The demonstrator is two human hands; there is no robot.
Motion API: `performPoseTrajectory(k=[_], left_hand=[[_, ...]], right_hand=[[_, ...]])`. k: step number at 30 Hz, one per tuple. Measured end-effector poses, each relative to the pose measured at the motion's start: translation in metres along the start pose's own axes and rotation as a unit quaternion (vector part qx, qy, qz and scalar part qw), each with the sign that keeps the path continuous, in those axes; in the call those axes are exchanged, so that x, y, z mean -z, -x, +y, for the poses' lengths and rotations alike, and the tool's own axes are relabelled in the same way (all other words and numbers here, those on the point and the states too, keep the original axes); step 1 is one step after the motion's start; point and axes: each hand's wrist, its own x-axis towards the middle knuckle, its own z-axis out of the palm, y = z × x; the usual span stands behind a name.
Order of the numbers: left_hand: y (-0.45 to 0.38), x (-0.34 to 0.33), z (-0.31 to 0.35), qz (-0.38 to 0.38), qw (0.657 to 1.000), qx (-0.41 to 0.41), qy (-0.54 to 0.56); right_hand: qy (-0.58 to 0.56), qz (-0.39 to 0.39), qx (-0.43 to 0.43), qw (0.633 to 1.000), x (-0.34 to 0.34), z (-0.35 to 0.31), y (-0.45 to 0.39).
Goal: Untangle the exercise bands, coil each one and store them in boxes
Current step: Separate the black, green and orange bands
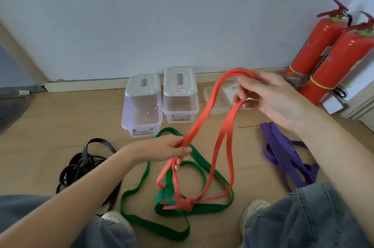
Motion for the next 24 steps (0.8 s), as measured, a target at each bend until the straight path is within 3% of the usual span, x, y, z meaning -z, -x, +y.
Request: performPoseTrajectory(k=[1,2,4,5,6,9,12,16,18,20,22,24], left_hand=[[0.004,0.009,0.007,0.039,0.998,-0.006,0.042],[0.011,0.021,0.016,0.087,0.99,-0.021,0.106],[0.026,0.043,0.039,0.15,0.964,-0.074,0.207],[0.031,0.05,0.05,0.151,0.96,-0.102,0.214],[0.035,0.051,0.059,0.141,0.965,-0.119,0.188],[0.033,0.038,0.075,0.118,0.981,-0.132,0.076],[0.027,0.034,0.07,0.129,0.98,-0.133,0.067],[0.013,0.022,0.033,0.12,0.979,-0.104,0.131],[0.001,-0.005,0.012,0.036,0.993,-0.074,0.085],[-0.007,-0.027,-0.001,-0.017,0.998,-0.036,0.054],[-0.01,-0.024,-0.004,0.008,1.0,-0.008,0.028],[-0.006,-0.006,0.005,0.084,0.994,-0.01,0.065]], right_hand=[[0.129,-0.008,-0.048,0.99,0.003,0.007,0.001],[0.264,-0.034,-0.102,0.958,0.003,0.013,0.003],[0.488,-0.12,-0.203,0.84,0.004,0.027,0.006],[0.541,-0.137,-0.219,0.801,0.004,0.032,0.006],[0.535,-0.139,-0.211,0.806,0.001,0.032,0.006],[0.366,-0.182,-0.128,0.904,-0.021,0.021,0.006],[0.277,-0.233,-0.057,0.93,-0.034,0.023,0.007],[0.059,-0.106,-0.006,0.993,-0.029,0.01,0.005],[-0.104,-0.086,0.018,0.991,-0.026,0.002,0.002],[-0.188,-0.054,0.015,0.981,-0.02,0.0,0.001],[-0.123,-0.029,-0.042,0.991,-0.012,0.003,0.001],[0.134,-0.041,-0.122,0.983,-0.002,0.01,0.002]])
